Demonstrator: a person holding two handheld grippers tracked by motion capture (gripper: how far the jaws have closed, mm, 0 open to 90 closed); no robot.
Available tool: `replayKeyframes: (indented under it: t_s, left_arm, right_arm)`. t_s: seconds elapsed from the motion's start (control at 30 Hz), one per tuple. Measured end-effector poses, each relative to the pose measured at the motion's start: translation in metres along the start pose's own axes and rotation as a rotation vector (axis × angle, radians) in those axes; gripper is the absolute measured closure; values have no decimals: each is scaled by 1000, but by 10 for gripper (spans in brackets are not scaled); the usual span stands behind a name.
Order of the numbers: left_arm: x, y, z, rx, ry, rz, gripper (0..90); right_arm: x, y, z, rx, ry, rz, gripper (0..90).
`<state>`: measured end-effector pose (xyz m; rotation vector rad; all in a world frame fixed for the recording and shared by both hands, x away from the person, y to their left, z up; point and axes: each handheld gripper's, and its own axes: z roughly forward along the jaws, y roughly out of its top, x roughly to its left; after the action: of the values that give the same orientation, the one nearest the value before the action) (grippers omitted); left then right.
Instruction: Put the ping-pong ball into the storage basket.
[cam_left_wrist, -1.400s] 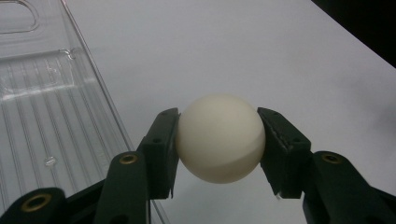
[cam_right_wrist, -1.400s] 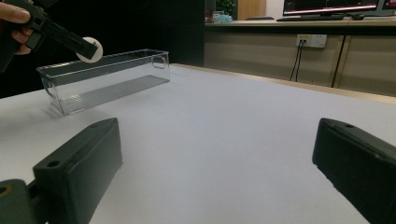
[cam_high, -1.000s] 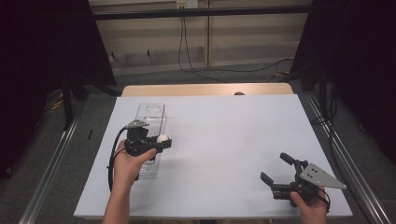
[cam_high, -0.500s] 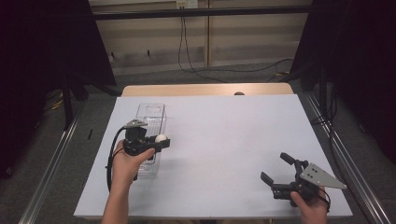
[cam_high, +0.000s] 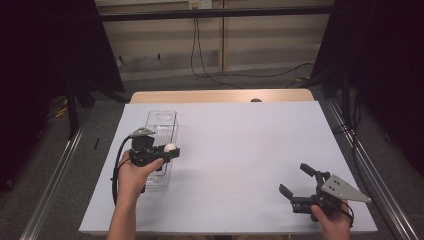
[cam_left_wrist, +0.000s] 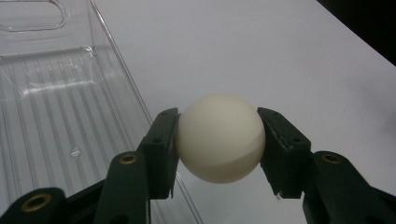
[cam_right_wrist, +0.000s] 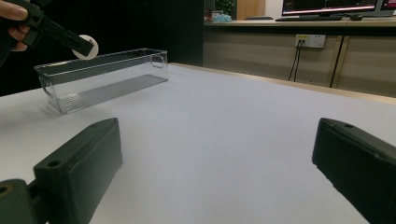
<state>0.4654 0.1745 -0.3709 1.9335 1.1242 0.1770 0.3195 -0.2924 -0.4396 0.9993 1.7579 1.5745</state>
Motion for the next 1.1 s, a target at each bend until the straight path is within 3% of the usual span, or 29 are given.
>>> replayKeyframes:
  t_s: [1.1]
  left_arm:
    - [12,-2,-10,-14,35,-30,512]
  right_arm:
    - [0,0,0,0,2,-4,12]
